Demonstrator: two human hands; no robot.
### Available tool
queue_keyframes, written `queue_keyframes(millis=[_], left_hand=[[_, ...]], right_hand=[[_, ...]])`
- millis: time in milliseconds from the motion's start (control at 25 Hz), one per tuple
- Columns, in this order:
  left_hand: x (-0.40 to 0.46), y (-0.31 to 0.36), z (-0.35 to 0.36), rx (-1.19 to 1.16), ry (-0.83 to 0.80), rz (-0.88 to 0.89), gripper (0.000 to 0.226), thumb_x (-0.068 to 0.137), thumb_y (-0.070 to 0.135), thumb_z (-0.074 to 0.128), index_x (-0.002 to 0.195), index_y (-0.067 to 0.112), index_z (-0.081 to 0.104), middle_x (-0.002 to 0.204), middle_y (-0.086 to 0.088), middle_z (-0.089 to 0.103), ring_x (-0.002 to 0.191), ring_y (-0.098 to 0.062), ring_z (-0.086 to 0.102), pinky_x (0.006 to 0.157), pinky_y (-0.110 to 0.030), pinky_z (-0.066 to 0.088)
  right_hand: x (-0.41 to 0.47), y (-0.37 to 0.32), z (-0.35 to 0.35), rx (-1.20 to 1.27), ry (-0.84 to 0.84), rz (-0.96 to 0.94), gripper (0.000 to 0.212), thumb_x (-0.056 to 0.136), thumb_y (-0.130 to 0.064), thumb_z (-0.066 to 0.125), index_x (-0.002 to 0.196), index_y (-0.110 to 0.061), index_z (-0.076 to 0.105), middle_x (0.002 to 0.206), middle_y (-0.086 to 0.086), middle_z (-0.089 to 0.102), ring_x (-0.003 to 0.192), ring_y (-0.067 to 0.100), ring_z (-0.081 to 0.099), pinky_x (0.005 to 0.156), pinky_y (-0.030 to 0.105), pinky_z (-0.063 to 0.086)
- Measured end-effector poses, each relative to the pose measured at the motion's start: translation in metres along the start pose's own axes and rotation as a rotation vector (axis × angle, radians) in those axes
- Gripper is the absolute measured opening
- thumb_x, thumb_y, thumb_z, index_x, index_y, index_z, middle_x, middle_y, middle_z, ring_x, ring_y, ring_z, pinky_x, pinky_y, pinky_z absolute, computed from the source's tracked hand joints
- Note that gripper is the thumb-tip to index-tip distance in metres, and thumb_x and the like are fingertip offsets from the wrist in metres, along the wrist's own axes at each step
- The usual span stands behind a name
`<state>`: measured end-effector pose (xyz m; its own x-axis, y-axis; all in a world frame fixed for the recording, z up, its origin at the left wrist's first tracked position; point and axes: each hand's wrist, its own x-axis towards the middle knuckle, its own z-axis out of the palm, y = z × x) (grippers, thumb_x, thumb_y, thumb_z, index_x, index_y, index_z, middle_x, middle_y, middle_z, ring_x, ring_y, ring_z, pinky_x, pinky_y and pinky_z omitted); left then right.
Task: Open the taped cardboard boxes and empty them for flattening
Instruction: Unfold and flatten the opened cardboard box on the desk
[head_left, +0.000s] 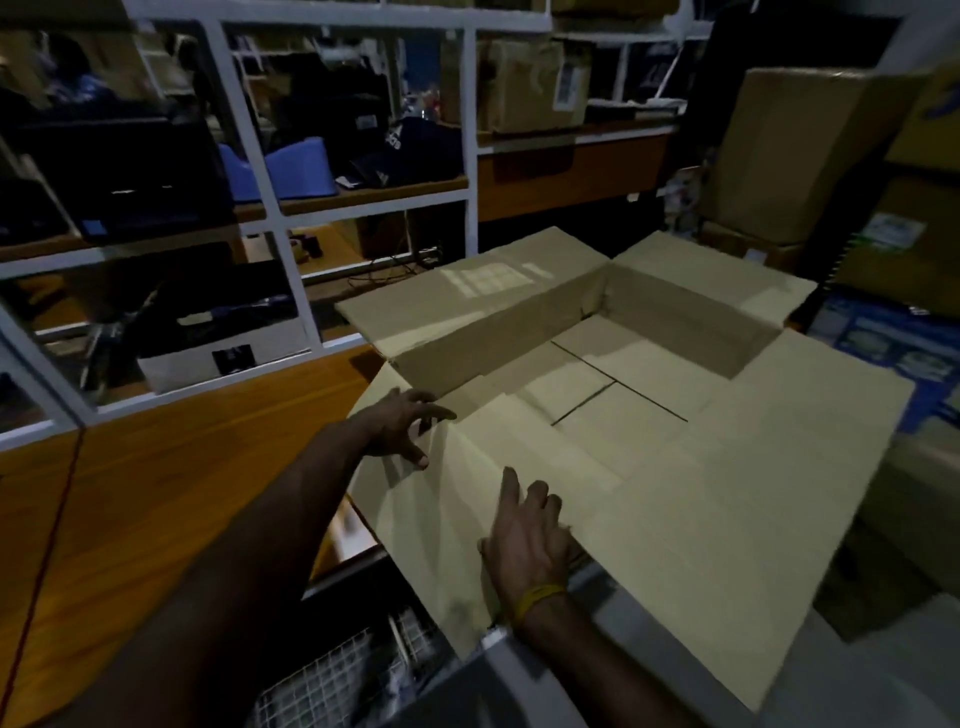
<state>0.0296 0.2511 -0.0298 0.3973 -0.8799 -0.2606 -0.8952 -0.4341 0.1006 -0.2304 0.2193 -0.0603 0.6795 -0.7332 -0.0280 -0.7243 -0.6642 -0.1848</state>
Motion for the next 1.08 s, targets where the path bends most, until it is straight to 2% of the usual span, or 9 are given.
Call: queue_keyframes(millis=[80,160,240,400,520,600,800,1080], left_hand=[[-0.001,-0.008,0.005,-0.112,0.047,-0.014,0.072,0.077,0.045,0.078,0.138,0.055,0.041,0.156,0.0,0.023,0.141,-0.032,0.023,0.112,-0.054,0.032],[-0.007,-0.004,0.017,-0.227,0.106,-0.006,0.063,0.08,0.04,0.077,0.135,0.048,0.049,0.153,0.0,0.025,0.139,-0.03,0.023,0.112,-0.052,0.033],[-0.014,0.001,0.031,-0.273,0.174,0.028,0.059,0.079,0.047,0.075,0.132,0.05,0.051,0.15,-0.001,0.028,0.138,-0.03,0.024,0.11,-0.055,0.033],[-0.028,0.007,0.044,-0.194,0.194,0.036,0.073,0.061,0.08,0.061,0.129,0.056,0.048,0.147,-0.001,0.034,0.137,-0.037,0.025,0.105,-0.063,0.031],[-0.042,0.023,0.048,-0.129,0.196,0.037,0.079,0.056,0.085,0.057,0.127,0.051,0.051,0.144,-0.004,0.037,0.14,-0.036,0.023,0.106,-0.064,0.028],[-0.058,0.037,0.057,-0.116,0.215,0.051,0.077,0.061,0.082,0.061,0.129,0.047,0.052,0.138,-0.004,0.04,0.134,-0.034,0.032,0.104,-0.061,0.031],[-0.12,0.074,0.083,-0.155,0.285,-0.041,0.076,0.062,0.081,0.06,0.131,0.049,0.052,0.138,0.001,0.042,0.132,-0.027,0.035,0.107,-0.061,0.027],[-0.23,0.148,0.121,-0.215,0.42,-0.25,0.067,0.067,0.068,0.073,0.128,0.046,0.056,0.141,0.005,0.046,0.133,-0.025,0.037,0.107,-0.059,0.023]], right_hand=[[-0.004,0.006,0.004,0.004,0.02,0.019,0.092,0.087,-0.045,0.066,0.155,-0.022,0.008,0.138,0.012,0.037,0.122,0.028,0.039,0.085,0.038,0.047],[-0.01,0.013,0.005,0.012,0.029,0.047,0.091,0.086,-0.044,0.067,0.154,-0.026,0.01,0.136,0.01,0.038,0.119,0.027,0.04,0.085,0.038,0.048],[-0.017,0.021,0.005,0.028,0.037,0.068,0.089,0.086,-0.041,0.067,0.154,-0.028,0.011,0.135,0.009,0.037,0.119,0.027,0.039,0.086,0.038,0.047],[-0.037,0.037,0.007,0.05,0.046,0.089,0.085,0.088,-0.029,0.064,0.154,-0.03,0.01,0.14,0.01,0.034,0.124,0.029,0.034,0.095,0.041,0.04],[-0.054,0.049,0.009,0.049,0.061,0.112,0.085,0.086,-0.018,0.061,0.153,-0.033,0.011,0.139,0.009,0.032,0.126,0.029,0.032,0.099,0.044,0.035],[-0.065,0.059,0.011,0.073,0.087,0.112,0.082,0.085,-0.016,0.059,0.152,-0.035,0.016,0.137,0.007,0.033,0.125,0.028,0.03,0.099,0.045,0.034],[-0.095,0.085,0.012,0.193,0.155,0.074,0.064,0.084,-0.046,0.065,0.141,-0.04,0.036,0.133,0.002,0.038,0.126,0.025,0.029,0.097,0.047,0.032],[-0.15,0.116,0.013,0.232,0.262,-0.054,0.055,0.063,-0.044,0.085,0.112,-0.038,0.062,0.111,-0.003,0.053,0.111,0.026,0.043,0.088,0.05,0.04]])
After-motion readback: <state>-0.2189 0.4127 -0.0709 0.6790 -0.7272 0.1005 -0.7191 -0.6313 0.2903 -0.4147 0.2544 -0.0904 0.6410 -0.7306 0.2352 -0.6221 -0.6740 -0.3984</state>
